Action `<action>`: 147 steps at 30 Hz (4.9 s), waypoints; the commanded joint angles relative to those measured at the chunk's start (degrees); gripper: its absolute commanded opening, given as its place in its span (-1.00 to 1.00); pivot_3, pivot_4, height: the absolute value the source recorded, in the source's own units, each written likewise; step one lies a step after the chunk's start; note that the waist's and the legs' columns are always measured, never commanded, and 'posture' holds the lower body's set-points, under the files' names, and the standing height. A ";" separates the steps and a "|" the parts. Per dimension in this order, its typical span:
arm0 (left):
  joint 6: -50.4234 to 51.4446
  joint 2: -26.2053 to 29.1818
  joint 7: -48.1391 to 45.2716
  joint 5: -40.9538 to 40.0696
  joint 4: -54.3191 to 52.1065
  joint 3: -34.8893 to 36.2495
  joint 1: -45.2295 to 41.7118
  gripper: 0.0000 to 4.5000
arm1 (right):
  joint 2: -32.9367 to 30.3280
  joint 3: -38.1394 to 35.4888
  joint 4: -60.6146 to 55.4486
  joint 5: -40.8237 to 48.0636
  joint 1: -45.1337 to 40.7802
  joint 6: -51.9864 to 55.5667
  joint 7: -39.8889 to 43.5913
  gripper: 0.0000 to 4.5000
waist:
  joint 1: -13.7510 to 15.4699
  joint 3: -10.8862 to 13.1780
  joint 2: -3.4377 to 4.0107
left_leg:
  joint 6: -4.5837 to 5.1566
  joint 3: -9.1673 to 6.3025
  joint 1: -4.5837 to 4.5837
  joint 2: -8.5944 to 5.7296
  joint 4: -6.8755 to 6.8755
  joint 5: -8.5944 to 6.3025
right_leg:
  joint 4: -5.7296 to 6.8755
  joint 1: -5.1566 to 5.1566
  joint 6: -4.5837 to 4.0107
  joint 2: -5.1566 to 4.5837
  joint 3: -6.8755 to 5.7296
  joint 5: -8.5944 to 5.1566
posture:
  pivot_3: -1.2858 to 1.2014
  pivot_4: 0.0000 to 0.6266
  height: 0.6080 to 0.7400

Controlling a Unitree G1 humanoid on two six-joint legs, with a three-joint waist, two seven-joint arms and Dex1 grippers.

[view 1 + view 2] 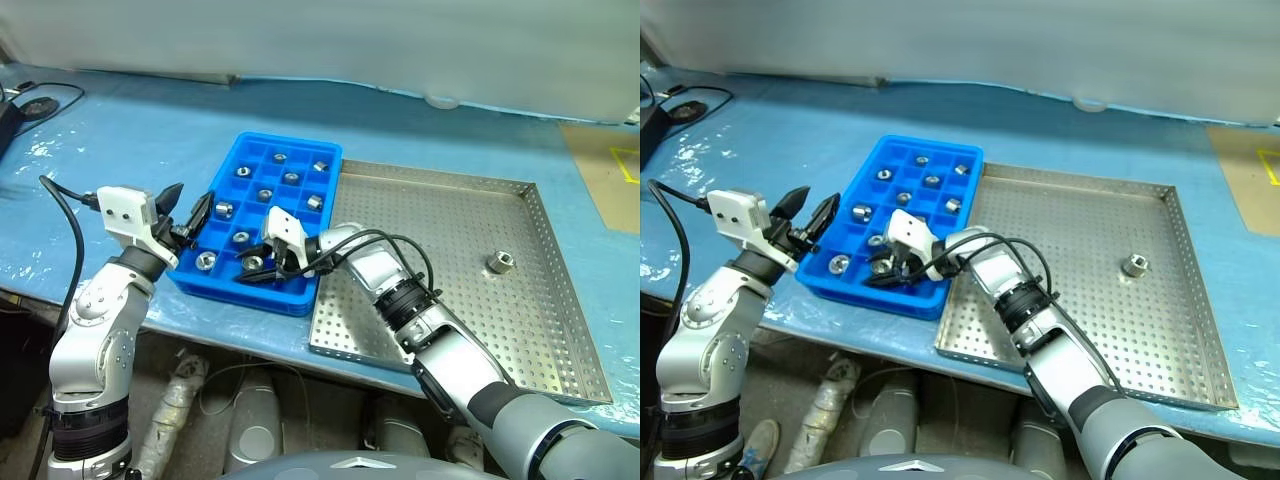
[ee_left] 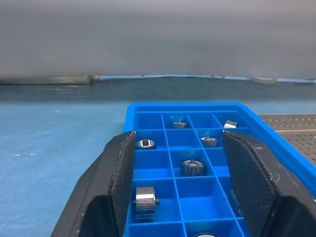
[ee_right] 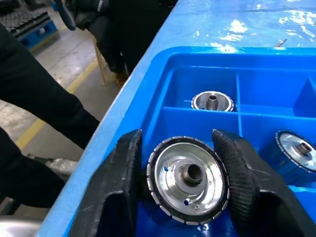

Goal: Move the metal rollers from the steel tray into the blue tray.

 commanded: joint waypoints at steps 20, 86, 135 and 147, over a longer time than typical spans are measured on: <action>-7.74 -4.22 -16.91 0.47 20.85 -16.25 -18.75 0.29 | -22.90 -25.52 -25.92 10.59 12.42 21.87 -11.32 0.98 | -3.26 -0.01 -0.01 | -0.47 0.09 0.07 -0.12 0.09 0.32 | 0.06 0.04 -0.29 0.03 0.25 0.24 | 0.04 -0.52 1.00; -4.40 0.01 -2.39 0.28 -2.04 -0.80 4.08 0.29 | -15.09 0.91 -0.76 2.09 -6.88 7.16 15.13 -0.27 | 1.54 -0.01 0.00 | -0.02 0.19 0.22 0.02 -0.02 0.02 | -0.02 0.09 -0.34 0.02 0.14 0.20 | 0.44 -0.52 1.00; -10.11 -2.90 -14.52 3.71 19.03 -16.85 -15.34 0.29 | -17.45 -24.18 -19.54 10.32 10.94 12.57 -9.86 0.99 | -2.26 -0.02 0.00 | -0.26 0.10 0.15 -0.04 0.21 0.18 | 0.39 -0.03 -0.35 0.03 0.21 0.22 | 0.18 -0.52 1.00; -12.78 -4.53 -18.02 4.78 26.55 -17.61 -18.39 0.95 | -18.66 -27.01 -22.59 10.78 14.98 12.59 -16.60 1.00 | -5.07 -0.02 0.00 | -0.28 0.15 0.21 -0.09 0.18 0.21 | 0.37 -0.02 -0.35 0.02 0.27 0.22 | 0.12 -0.52 1.00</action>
